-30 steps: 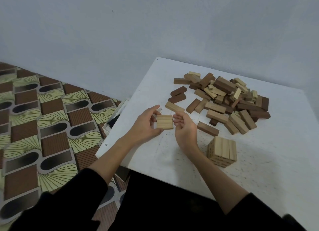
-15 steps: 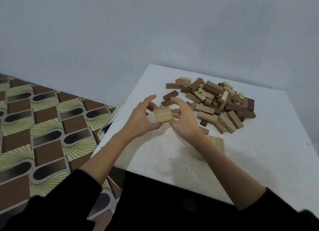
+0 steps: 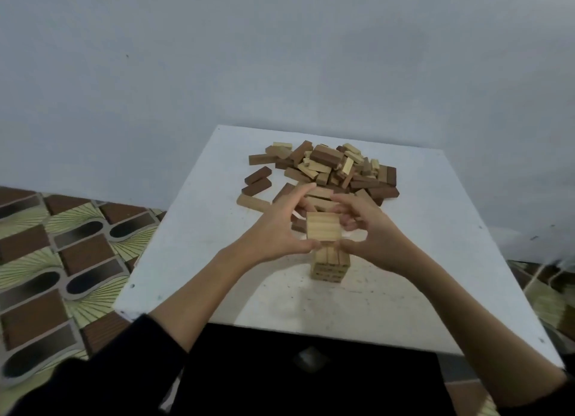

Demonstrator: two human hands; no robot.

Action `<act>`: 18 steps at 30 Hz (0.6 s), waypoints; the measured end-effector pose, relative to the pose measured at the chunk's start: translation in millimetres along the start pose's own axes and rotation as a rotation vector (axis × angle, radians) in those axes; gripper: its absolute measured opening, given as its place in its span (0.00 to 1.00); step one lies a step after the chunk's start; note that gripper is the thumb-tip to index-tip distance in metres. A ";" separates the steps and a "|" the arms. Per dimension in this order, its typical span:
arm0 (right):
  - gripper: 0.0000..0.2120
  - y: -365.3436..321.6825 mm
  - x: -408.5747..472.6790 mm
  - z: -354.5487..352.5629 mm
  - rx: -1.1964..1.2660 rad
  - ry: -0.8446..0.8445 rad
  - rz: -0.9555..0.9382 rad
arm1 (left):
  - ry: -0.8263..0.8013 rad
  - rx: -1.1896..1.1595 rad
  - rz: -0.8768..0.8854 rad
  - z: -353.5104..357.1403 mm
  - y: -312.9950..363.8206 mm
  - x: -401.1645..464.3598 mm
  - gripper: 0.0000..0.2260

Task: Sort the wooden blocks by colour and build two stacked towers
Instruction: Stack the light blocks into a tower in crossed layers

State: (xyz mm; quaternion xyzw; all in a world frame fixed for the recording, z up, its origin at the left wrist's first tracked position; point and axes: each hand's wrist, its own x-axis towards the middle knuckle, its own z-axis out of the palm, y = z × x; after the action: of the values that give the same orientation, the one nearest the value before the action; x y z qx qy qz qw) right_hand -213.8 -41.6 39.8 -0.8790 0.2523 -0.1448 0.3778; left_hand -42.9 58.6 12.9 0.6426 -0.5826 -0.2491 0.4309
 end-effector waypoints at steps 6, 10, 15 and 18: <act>0.33 23.3 -18.2 3.9 -0.048 -0.015 0.023 | -0.120 -0.002 -0.061 19.0 0.4 -1.4 0.41; 0.34 31.4 -20.5 5.8 -0.063 -0.022 0.032 | -0.150 -0.004 -0.071 21.4 2.7 -2.4 0.38; 0.35 34.2 -20.4 6.4 -0.066 -0.042 0.029 | -0.151 -0.007 -0.062 23.0 2.4 -3.9 0.38; 0.39 34.3 -21.0 5.7 -0.078 -0.054 0.033 | -0.158 0.012 -0.048 25.1 0.1 -4.2 0.40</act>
State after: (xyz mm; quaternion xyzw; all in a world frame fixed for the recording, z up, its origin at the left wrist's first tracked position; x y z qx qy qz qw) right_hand -240.2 -46.7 9.3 -0.8923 0.2619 -0.1047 0.3525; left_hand -64.4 56.0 -0.5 0.6374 -0.6006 -0.3059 0.3734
